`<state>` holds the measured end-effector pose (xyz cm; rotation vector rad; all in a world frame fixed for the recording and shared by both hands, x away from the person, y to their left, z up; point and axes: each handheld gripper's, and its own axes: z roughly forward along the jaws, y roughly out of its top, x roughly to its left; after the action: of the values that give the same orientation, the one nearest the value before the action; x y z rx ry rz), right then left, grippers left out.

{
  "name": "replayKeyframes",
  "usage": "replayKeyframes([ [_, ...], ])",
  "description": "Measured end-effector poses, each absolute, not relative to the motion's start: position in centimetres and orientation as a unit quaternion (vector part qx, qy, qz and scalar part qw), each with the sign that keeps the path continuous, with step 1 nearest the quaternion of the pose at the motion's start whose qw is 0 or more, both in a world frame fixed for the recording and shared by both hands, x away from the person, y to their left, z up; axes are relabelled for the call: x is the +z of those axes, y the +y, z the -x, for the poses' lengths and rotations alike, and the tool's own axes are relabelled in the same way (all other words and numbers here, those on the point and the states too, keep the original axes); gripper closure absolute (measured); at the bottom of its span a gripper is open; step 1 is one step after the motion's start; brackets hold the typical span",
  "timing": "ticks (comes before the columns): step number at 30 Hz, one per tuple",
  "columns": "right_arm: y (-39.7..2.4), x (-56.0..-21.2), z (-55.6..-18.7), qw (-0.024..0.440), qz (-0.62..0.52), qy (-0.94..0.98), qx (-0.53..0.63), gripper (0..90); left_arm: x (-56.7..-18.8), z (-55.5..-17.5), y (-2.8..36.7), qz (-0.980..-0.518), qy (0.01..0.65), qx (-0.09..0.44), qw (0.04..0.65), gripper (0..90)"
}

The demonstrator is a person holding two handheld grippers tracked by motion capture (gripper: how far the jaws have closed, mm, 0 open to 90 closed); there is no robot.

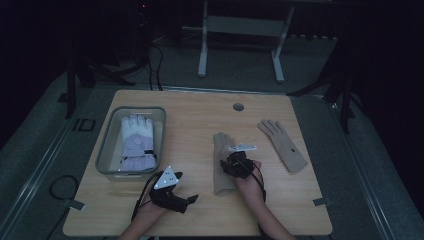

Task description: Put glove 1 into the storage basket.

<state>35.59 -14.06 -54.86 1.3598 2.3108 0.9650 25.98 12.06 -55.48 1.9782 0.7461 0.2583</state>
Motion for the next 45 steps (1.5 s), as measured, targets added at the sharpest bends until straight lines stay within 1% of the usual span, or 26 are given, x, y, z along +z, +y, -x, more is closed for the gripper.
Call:
replayKeyframes([
  [3,-13.8,-55.1,-35.6,0.148,-0.462,0.806,0.339,56.8,-55.6,-25.9,12.0,-0.815,0.305,0.109,0.481,2.3],
  [6,-13.8,-54.7,-35.6,0.144,-0.459,0.807,0.343,56.6,-55.6,-25.9,12.0,-0.815,0.304,0.108,0.482,2.3],
  [10,-14.2,-54.1,-35.5,0.155,-0.449,0.809,0.348,55.5,-55.6,-25.9,12.0,-0.814,0.303,0.108,0.484,2.3],
  [14,-16.1,-52.8,-35.8,0.164,-0.436,0.810,0.357,54.4,-55.8,-25.9,11.9,-0.814,0.305,0.107,0.483,2.3],
  [18,-18.2,-51.9,-36.1,0.183,-0.418,0.814,0.358,53.6,-55.9,-25.9,11.8,-0.818,0.303,0.108,0.477,2.3],
  [21,-19.4,-51.5,-36.4,0.191,-0.414,0.816,0.356,54.5,-55.9,-25.9,11.7,-0.818,0.303,0.107,0.478,2.3],
  [22,-20.7,-51.2,-36.8,0.201,-0.413,0.815,0.354,55.8,-56.0,-25.9,11.7,-0.818,0.302,0.106,0.478,2.3],
  [24,-22.0,-50.9,-37.1,0.209,-0.416,0.812,0.352,56.1,-56.0,-25.9,11.6,-0.819,0.302,0.105,0.477,2.3],
  [32,-27.5,-50.2,-39.1,0.223,-0.426,0.805,0.347,57.0,-56.1,-25.9,11.5,-0.819,0.302,0.106,0.476,2.3],
  [34,-28.9,-50.1,-39.6,0.233,-0.438,0.801,0.334,57.8,-56.1,-25.9,11.6,-0.819,0.303,0.105,0.476,2.3],
  [37,-30.9,-50.0,-40.3,0.237,-0.450,0.795,0.331,57.7,-56.1,-25.9,11.6,-0.819,0.303,0.105,0.476,2.3],
  [40,-32.5,-50.2,-40.9,0.232,-0.451,0.793,0.338,56.6,-56.1,-25.8,11.5,-0.818,0.304,0.106,0.477,2.3],
  [45,-34.1,-50.9,-41.7,0.210,-0.449,0.798,0.343,56.5,-56.0,-25.7,11.4,-0.816,0.300,0.104,0.483,2.3],
])
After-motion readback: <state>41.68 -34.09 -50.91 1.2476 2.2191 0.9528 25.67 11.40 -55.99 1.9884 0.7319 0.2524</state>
